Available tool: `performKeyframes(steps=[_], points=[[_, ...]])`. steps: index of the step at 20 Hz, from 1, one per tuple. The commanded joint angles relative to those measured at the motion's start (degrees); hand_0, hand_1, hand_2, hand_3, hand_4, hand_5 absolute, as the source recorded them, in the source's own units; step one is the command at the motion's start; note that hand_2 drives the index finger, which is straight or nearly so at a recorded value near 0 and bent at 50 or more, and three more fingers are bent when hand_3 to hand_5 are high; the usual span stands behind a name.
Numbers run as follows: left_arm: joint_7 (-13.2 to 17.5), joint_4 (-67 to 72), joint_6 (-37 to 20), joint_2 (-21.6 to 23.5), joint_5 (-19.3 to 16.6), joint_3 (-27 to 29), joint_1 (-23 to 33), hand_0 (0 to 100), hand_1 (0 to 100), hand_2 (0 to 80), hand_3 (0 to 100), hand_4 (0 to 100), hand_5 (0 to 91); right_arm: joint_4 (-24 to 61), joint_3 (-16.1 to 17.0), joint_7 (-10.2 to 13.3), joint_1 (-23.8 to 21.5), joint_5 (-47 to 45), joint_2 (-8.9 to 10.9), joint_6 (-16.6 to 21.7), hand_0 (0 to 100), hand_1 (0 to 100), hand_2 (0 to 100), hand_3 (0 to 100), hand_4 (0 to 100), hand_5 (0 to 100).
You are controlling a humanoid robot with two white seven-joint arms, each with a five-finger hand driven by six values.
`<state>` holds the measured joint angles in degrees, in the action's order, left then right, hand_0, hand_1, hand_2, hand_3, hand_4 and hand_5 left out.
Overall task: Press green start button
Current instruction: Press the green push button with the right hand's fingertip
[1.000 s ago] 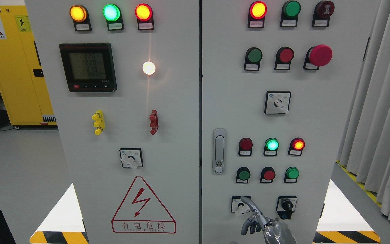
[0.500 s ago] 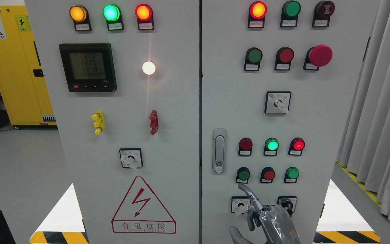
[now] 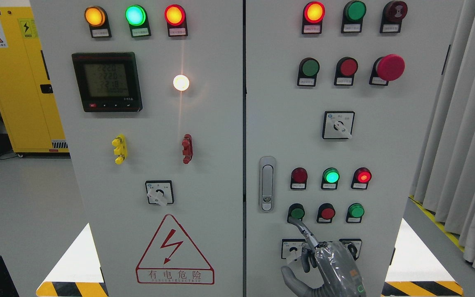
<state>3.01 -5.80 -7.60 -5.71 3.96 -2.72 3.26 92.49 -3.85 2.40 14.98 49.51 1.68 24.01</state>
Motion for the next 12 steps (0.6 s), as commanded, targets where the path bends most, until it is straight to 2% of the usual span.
performKeyframes(steps=[1, 12], points=[[-0.02, 0.0, -0.05, 0.0, 0.0, 0.0, -0.01, 12, 56, 0.0, 0, 0, 0.0, -3.81, 0.42, 0.06, 1.54, -0.12, 0.43, -0.02, 43, 77, 0, 93, 99, 100], [-0.02, 0.0, -0.05, 0.0, 0.0, 0.0, -0.01, 12, 56, 0.0, 0, 0, 0.0, -3.72, 1.92, -0.02, 1.63, -0.65, 0.52, -0.02, 43, 77, 0, 93, 99, 100]])
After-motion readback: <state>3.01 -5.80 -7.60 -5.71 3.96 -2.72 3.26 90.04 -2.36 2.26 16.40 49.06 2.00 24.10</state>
